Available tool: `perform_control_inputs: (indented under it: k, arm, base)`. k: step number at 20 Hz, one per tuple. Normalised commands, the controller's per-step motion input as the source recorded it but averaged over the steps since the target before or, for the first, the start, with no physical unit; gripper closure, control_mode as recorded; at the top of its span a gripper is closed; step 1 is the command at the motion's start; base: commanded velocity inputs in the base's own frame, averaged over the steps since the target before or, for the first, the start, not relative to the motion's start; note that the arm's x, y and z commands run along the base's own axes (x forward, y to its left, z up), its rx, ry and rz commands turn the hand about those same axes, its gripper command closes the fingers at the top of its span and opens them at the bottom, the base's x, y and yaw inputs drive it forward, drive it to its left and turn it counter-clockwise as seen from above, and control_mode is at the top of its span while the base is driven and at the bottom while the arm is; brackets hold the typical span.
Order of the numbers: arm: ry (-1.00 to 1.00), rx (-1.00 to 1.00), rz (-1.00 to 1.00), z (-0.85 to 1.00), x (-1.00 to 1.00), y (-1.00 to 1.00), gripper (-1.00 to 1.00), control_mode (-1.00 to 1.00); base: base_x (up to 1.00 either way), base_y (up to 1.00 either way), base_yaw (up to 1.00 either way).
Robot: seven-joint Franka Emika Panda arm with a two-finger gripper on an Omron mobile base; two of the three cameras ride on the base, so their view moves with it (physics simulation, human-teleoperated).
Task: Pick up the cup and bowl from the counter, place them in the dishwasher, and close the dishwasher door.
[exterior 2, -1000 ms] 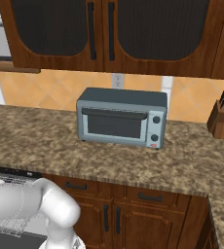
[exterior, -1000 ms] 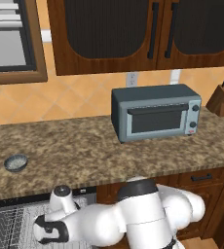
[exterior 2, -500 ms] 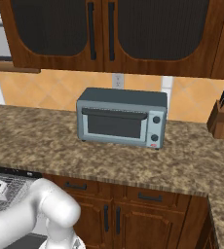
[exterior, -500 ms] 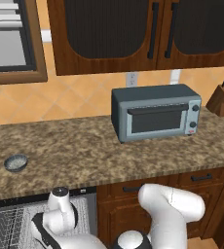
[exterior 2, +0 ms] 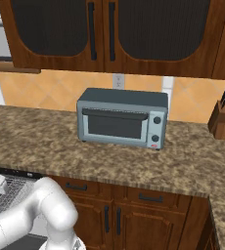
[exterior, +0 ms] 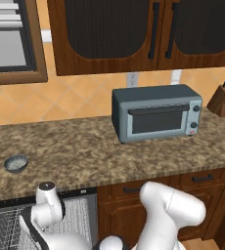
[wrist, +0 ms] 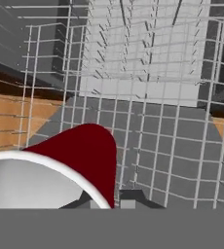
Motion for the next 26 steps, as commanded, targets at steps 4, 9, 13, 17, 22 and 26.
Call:
perform_control_inputs:
  k: [4, 9, 13, 17, 22, 26]
  arm:
    - [0.08, 0.0, -0.01, -0.66, 0.27, 0.19, 1.0, -1.0]
    - [0.14, 0.0, -0.01, -0.86, 0.02, 0.06, 1.0, -1.0]
    - [0.11, 0.0, 0.0, -0.62, 0.0, 0.0, 1.0, -1.0]
    - [0.04, 0.0, 0.0, -0.1, 0.0, 0.05, 1.0, -1.0]
    - [0.02, 0.0, 0.0, -0.24, 0.0, 0.1, 1.0, -1.0]
    - [0.0, 0.01, 0.0, -0.41, 0.03, 0.24, 1.0, -1.0]
  base:
    - [0.0, 0.0, 0.0]
    - [0.0, 0.0, 0.0]
    - [0.0, 0.0, 0.0]
    - [0.0, 0.0, 0.0]
    - [0.0, 0.0, 0.0]
    - [0.0, 0.0, 0.0]
